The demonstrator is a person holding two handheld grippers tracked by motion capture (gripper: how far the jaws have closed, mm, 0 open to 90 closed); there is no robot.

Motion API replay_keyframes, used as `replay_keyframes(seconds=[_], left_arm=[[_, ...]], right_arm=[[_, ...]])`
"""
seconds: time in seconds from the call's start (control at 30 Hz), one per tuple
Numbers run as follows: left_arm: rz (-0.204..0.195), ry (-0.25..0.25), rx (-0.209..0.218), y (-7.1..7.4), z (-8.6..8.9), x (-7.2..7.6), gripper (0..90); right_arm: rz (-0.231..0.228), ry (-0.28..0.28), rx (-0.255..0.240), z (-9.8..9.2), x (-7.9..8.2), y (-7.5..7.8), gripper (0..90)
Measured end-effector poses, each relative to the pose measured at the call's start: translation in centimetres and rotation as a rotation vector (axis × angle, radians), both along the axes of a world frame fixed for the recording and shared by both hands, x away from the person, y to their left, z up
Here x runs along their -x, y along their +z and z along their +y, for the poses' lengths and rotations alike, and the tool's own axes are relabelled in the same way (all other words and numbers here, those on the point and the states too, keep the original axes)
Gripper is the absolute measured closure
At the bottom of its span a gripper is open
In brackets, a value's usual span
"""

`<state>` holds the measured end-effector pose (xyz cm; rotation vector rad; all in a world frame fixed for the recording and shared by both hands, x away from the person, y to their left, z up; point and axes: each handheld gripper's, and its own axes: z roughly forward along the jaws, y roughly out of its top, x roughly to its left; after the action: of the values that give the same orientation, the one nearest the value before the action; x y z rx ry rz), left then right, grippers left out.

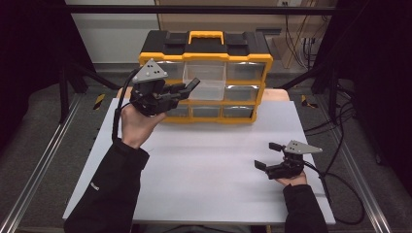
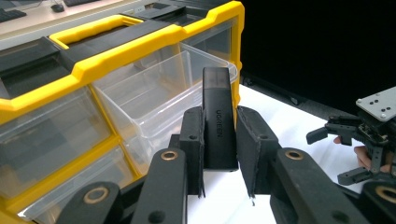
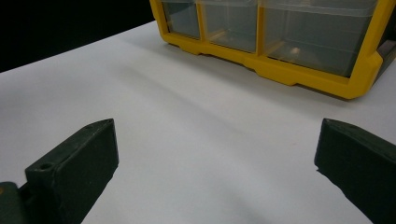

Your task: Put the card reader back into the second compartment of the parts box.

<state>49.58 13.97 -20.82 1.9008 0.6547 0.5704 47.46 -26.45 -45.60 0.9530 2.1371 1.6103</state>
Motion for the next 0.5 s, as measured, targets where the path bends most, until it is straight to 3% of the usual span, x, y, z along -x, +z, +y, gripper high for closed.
replay_keyframes(seconds=[0.5], left_arm=[[-0.001,0.021,-0.007,0.7,-0.3,-1.4,72.4]], right_arm=[[-0.001,-0.001,0.001,0.0,0.0,0.0,0.3]])
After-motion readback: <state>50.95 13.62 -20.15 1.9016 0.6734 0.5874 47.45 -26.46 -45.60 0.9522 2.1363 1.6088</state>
